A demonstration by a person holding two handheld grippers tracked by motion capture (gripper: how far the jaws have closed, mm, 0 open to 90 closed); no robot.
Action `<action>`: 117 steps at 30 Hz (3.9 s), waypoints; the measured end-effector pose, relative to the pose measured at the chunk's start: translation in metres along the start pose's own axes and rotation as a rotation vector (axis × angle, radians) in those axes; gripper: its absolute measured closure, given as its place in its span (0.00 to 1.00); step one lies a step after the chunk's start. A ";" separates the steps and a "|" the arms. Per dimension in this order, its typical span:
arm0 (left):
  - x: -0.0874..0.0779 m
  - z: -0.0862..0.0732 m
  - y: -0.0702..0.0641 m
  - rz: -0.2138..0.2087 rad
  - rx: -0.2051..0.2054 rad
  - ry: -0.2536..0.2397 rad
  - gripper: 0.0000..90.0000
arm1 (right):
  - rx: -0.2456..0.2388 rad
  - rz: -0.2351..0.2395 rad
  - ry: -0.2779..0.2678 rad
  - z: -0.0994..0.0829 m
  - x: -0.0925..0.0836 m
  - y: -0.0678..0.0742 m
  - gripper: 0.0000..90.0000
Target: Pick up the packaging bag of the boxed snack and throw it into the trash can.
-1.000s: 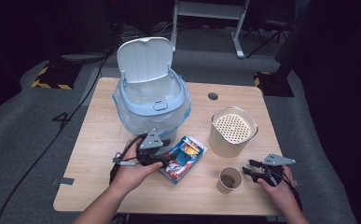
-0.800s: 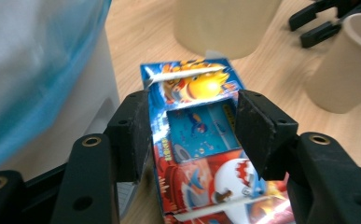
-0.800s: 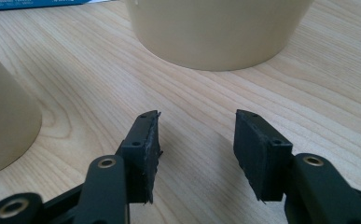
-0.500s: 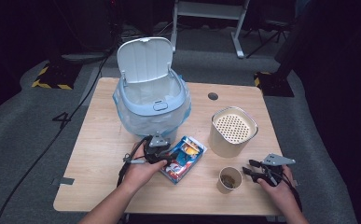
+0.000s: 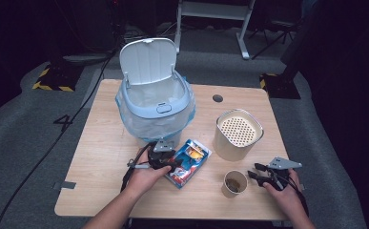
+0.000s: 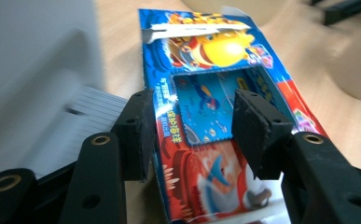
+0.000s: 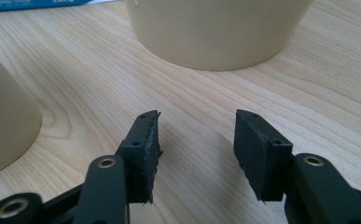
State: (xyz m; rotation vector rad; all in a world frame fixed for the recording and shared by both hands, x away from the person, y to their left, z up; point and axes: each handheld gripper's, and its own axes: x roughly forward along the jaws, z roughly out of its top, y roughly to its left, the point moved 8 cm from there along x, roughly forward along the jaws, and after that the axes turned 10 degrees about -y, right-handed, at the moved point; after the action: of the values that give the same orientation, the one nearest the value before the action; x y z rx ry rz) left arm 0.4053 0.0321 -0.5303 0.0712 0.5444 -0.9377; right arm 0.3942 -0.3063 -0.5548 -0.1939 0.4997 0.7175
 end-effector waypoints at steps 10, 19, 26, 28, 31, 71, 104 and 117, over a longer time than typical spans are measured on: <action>-0.002 -0.007 -0.020 -0.091 0.056 0.032 0.58 | 0.000 0.000 0.000 0.000 0.000 0.000 0.57; 0.002 0.001 -0.026 -0.137 0.050 0.033 0.56 | 0.000 0.000 0.000 0.000 0.000 0.000 0.57; 0.019 0.003 -0.017 -0.118 0.025 0.074 0.56 | 0.000 0.000 0.000 0.000 0.000 0.000 0.57; 0.023 0.000 -0.017 -0.131 0.023 0.085 0.56 | 0.000 0.000 0.000 0.000 0.000 0.000 0.57; 0.026 -0.002 -0.015 -0.118 0.019 0.101 0.59 | -0.001 0.000 0.000 0.000 0.000 0.000 0.57; -0.022 0.050 -0.024 -0.155 0.076 -0.175 0.84 | -0.002 -0.002 0.000 0.000 0.000 0.000 0.56; -0.103 0.160 -0.026 -0.136 0.175 -0.415 0.84 | 0.001 -0.004 0.000 0.000 0.000 0.000 0.56; -0.123 0.207 -0.019 -0.131 0.208 -0.474 0.84 | 0.002 -0.004 0.000 0.000 0.000 0.000 0.56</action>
State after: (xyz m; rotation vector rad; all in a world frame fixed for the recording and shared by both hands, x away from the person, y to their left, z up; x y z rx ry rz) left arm 0.4187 0.0529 -0.2899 -0.0016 0.0121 -1.0945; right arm 0.3943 -0.3066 -0.5549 -0.1933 0.4998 0.7134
